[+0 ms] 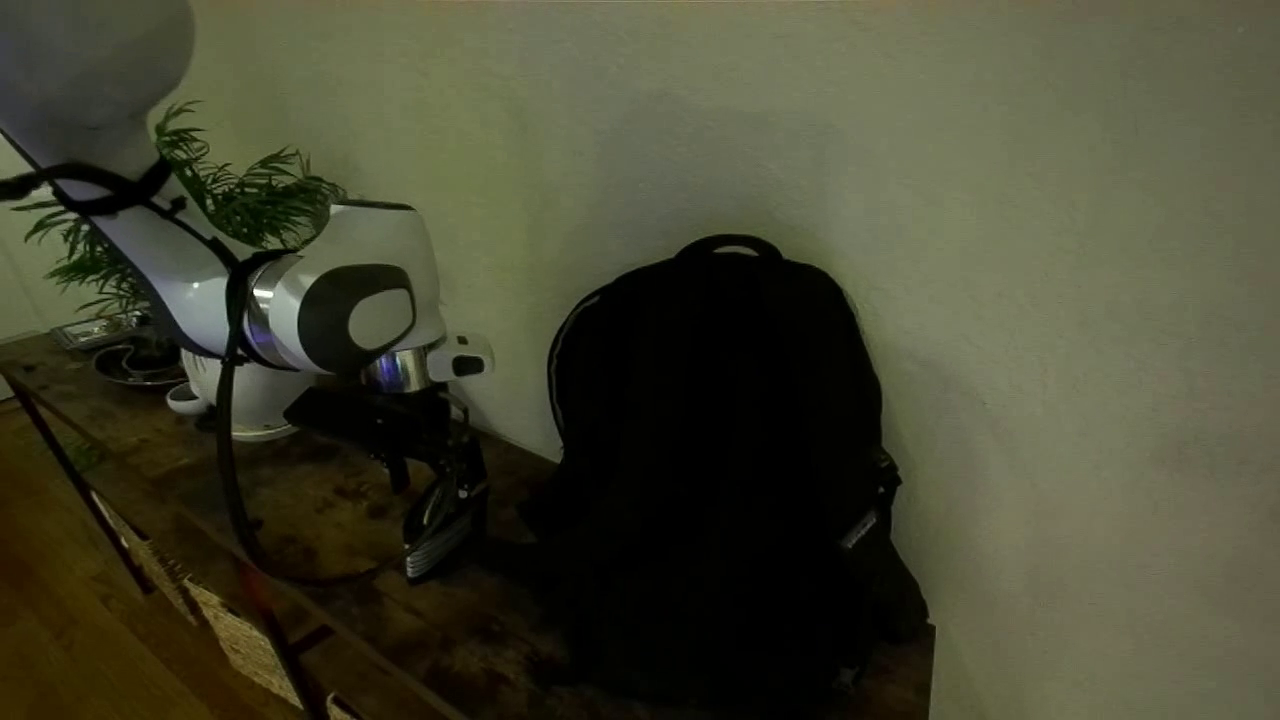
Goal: Pick up the wallet and put it in the bag
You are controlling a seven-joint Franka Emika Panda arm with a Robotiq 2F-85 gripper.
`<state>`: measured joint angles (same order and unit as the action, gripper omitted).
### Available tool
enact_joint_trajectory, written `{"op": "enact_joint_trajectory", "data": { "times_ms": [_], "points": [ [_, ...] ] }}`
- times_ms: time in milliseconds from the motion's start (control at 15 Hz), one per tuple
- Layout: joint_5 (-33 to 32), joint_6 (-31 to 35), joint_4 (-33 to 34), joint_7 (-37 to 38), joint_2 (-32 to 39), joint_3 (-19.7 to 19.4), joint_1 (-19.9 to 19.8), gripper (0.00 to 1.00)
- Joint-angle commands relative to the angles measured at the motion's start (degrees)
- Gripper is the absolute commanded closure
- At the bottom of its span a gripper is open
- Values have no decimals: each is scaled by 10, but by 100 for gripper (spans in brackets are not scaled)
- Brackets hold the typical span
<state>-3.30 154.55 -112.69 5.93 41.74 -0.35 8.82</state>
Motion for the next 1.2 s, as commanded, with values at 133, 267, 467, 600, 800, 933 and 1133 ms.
{"op": "enact_joint_trajectory", "data": {
  "times_ms": [133, 267, 467, 600, 800, 933, 1133],
  "points": [
    [6, -17, 34, -30, 25, 15, -19, 0],
    [9, -19, 42, -33, 36, 17, -23, 0],
    [14, -21, 55, -39, 54, 25, -32, 0],
    [16, -22, 67, -43, 65, 31, -38, 0],
    [18, -27, 88, -52, 85, 40, -44, 0],
    [17, -29, 97, -56, 92, 43, -44, 26],
    [16, -26, 99, -57, 89, 45, -42, 47]
  ]
}}
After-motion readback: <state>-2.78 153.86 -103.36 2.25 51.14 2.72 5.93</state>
